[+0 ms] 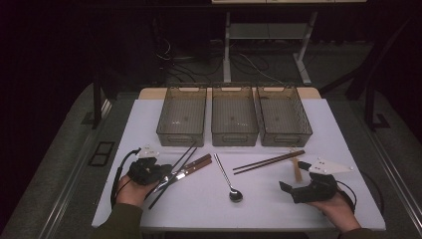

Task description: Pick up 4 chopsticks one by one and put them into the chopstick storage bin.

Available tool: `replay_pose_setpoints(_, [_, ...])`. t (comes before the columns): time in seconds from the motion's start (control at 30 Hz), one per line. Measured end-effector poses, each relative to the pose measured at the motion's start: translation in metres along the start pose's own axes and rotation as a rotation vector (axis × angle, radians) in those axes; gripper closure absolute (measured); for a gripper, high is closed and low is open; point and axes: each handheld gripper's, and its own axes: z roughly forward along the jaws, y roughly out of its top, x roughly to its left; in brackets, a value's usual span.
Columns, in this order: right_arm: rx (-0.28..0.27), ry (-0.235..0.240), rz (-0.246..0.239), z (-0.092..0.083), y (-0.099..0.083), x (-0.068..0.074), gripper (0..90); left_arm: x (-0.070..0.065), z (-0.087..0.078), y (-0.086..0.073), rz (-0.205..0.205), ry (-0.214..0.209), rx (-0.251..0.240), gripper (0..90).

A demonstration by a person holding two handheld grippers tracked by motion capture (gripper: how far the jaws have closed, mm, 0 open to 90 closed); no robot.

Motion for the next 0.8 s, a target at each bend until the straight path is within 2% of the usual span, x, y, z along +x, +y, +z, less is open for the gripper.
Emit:
replay_pose_setpoints(0.27, [0.0,0.0,0.0,0.0,0.0,0.0,1.0,-0.005,-0.005,0.009,0.025,-0.021,-0.004,85.7])
replay_pose_setpoints(0.63, [-0.01,0.012,0.018,0.002,-0.001,0.0,1.0,-0.01,-0.012,0.022,0.052,-0.039,-0.041,85.7])
replay_pose_setpoints(0.8, [0.004,0.025,0.019,0.006,-0.002,0.002,1.0,-0.01,-0.012,0.028,0.056,-0.049,-0.055,85.7])
